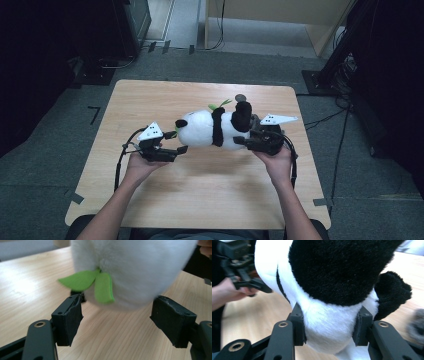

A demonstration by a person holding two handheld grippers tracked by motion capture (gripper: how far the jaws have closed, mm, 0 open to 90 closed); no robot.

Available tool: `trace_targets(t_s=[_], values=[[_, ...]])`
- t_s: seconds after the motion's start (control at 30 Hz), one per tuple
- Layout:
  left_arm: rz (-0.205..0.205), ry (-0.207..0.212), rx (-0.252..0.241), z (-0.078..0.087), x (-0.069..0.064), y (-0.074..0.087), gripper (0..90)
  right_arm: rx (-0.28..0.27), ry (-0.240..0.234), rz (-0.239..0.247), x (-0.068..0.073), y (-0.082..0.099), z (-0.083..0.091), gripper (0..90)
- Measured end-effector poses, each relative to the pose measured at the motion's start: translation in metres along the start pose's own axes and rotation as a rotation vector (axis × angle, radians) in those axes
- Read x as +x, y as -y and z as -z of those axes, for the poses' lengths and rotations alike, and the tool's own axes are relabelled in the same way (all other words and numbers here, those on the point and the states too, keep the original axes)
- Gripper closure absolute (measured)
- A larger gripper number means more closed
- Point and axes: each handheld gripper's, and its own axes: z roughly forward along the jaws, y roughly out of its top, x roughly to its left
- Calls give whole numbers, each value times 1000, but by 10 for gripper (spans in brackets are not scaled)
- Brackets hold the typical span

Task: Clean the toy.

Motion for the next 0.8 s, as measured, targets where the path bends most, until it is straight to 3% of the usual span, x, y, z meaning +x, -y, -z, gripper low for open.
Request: trace_targets(t_s=[0.1,0.23,0.37,0.5,0.63,0.8], values=[[-41,-31,-4,-3,-7,0,246,0,-34,5,7,-1,-4,565],[-51,-130,-7,-4,-15,-3,277,12,-88,19,14,-1,-12,566],[-10,-110,-27,3,-13,-6,439,18,-94,28,19,-1,-16,540],[43,-100,0,2,-12,-8,548,13,-64,29,16,-1,-17,425],[149,-61,25,1,-4,-7,585,15,-60,27,8,1,-18,351],[219,-49,32,5,5,-6,593,45,-55,70,8,5,-22,332]])
